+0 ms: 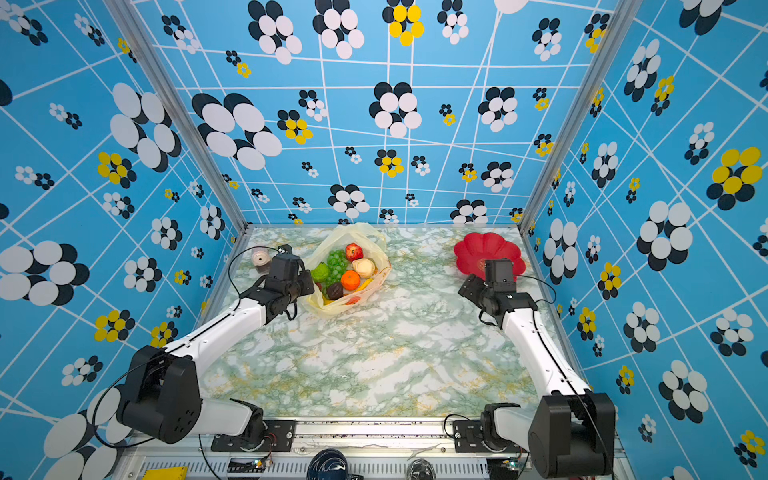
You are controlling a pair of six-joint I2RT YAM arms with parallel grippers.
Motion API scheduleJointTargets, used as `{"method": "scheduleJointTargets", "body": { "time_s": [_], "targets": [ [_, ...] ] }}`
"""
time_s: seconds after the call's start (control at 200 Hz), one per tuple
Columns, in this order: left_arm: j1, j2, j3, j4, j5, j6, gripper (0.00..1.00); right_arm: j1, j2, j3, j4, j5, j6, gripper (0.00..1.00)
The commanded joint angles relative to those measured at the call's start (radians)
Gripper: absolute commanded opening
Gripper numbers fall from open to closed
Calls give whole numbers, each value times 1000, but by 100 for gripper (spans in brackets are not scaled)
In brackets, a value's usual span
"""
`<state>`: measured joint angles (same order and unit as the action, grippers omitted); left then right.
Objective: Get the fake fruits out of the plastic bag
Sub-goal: 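Release the bag with the right gripper and draw it back toward the red plate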
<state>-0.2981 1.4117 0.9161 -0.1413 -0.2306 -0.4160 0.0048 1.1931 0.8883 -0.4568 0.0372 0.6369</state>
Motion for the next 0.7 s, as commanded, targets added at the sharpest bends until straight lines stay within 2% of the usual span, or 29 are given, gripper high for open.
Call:
{"method": "scheduleJointTargets", "body": {
  "time_s": [0.0, 0.205, 0.48, 0.695],
  "targets": [
    [5, -7, -17, 22, 17, 25, 0, -87, -40, -58, 37, 26, 119, 85],
    [15, -16, -26, 31, 28, 23, 0, -241, 69, -117, 216, -83, 246, 83],
    [20, -14, -30, 39, 43, 24, 0, -293, 336, -66, 450, -138, 342, 78],
    [20, -8, -35, 48, 43, 32, 0, -315, 532, 29, 548, -221, 391, 69]
  ]
}}
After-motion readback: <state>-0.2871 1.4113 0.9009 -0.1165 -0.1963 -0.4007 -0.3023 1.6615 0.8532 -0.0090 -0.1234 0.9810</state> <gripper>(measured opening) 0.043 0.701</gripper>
